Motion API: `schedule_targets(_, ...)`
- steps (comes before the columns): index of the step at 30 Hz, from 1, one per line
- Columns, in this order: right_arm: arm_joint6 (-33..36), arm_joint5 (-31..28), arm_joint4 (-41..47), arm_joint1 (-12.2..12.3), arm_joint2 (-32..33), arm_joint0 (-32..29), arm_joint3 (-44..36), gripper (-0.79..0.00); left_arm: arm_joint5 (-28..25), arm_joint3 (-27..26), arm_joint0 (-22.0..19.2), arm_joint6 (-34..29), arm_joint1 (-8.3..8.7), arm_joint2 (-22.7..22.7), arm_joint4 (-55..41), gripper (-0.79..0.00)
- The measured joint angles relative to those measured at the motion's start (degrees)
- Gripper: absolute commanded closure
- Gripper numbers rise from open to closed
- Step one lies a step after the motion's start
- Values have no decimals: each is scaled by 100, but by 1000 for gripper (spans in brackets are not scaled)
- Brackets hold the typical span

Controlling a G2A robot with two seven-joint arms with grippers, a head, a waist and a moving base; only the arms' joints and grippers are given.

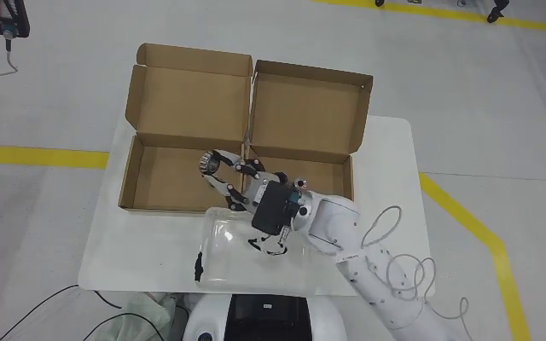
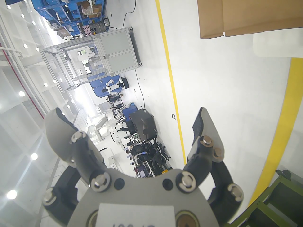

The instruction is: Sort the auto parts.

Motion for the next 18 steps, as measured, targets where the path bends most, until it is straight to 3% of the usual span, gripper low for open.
schedule_targets(10,1746,851,92,-275,-484,763,1120,0,0,0,0,0,0,0,0,-785)
schedule_targets(18,1991,990,244,-463,-777,1143,1658,0,0,0,0,0,0,0,0,-785)
